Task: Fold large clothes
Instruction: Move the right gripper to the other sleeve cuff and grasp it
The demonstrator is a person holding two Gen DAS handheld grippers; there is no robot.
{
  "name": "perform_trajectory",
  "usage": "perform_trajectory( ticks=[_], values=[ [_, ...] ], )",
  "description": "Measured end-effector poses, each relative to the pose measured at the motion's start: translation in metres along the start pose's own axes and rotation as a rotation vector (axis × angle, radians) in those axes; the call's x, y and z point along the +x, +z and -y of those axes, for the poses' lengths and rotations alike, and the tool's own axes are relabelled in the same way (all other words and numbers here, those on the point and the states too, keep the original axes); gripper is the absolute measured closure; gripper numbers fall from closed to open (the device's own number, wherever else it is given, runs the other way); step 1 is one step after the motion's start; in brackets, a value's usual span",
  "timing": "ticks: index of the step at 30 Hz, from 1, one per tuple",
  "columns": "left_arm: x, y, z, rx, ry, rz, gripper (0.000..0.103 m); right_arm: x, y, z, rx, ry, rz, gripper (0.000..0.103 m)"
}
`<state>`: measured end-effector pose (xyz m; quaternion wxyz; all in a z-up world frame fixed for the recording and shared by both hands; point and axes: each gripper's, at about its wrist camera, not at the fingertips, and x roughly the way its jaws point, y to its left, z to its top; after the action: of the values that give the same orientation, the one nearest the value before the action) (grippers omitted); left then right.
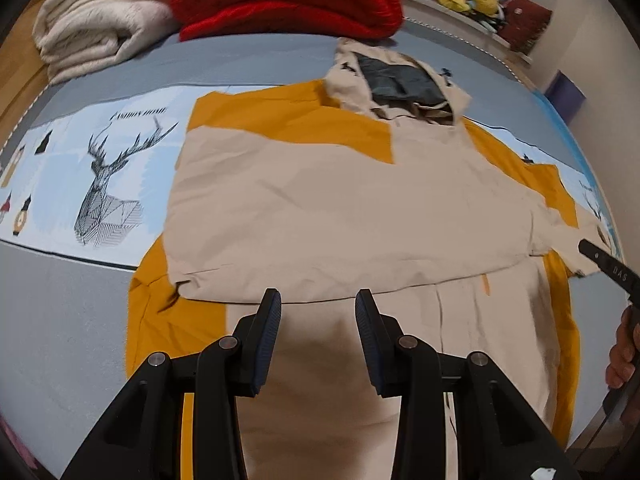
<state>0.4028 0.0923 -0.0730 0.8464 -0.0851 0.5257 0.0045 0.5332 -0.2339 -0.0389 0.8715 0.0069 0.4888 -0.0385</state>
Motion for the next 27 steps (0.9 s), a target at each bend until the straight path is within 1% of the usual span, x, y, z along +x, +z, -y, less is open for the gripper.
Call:
perform_trajectory(
  ticks=[3, 6, 9, 10, 11, 12, 15, 16, 18, 20, 22, 24, 27],
  values=[
    [-0.001, -0.002, 0.009, 0.022, -0.008, 0.016, 0.068, -0.007, -0.002, 0.011, -0.007, -0.008, 0.020, 0.068],
    [0.004, -0.001, 0.017, 0.046, -0.007, 0.015, 0.068, -0.010, 0.000, 0.032, 0.003, -0.015, 0.040, 0.068],
    [0.009, 0.003, 0.021, 0.055, -0.012, 0.012, 0.068, -0.006, 0.004, 0.070, 0.064, -0.020, 0.045, 0.069],
    [0.010, 0.005, 0.022, 0.058, -0.012, 0.013, 0.068, -0.004, 0.006, 0.085, 0.089, -0.021, 0.045, 0.074],
    [0.011, 0.007, 0.023, 0.060, -0.012, 0.015, 0.068, -0.003, 0.009, 0.105, 0.122, -0.023, 0.045, 0.086],
    [0.013, 0.010, 0.023, 0.060, -0.012, 0.016, 0.068, -0.001, 0.010, 0.116, 0.138, -0.028, 0.045, 0.088],
    [0.017, 0.019, 0.022, 0.049, -0.018, 0.021, 0.068, -0.003, 0.018, 0.167, 0.193, -0.073, 0.070, 0.088],
    [0.018, 0.021, 0.022, 0.048, -0.019, 0.022, 0.068, -0.004, 0.022, 0.184, 0.202, -0.086, 0.079, 0.086],
    [0.021, 0.025, 0.021, 0.043, -0.019, 0.022, 0.068, -0.004, 0.024, 0.211, 0.220, -0.112, 0.090, 0.085],
    [0.024, 0.027, 0.020, 0.040, -0.020, 0.019, 0.068, -0.002, 0.023, 0.247, 0.266, -0.140, 0.102, 0.078],
    [0.027, 0.027, 0.019, 0.042, -0.019, 0.014, 0.068, 0.004, 0.019, 0.277, 0.326, -0.142, 0.108, 0.074],
    [0.029, 0.027, 0.019, 0.041, -0.017, 0.011, 0.068, 0.017, 0.012, 0.309, 0.394, -0.128, 0.100, 0.074],
    [0.030, 0.026, 0.020, 0.043, -0.018, 0.010, 0.068, 0.037, 0.000, 0.345, 0.486, -0.121, 0.093, 0.074]
  ],
)
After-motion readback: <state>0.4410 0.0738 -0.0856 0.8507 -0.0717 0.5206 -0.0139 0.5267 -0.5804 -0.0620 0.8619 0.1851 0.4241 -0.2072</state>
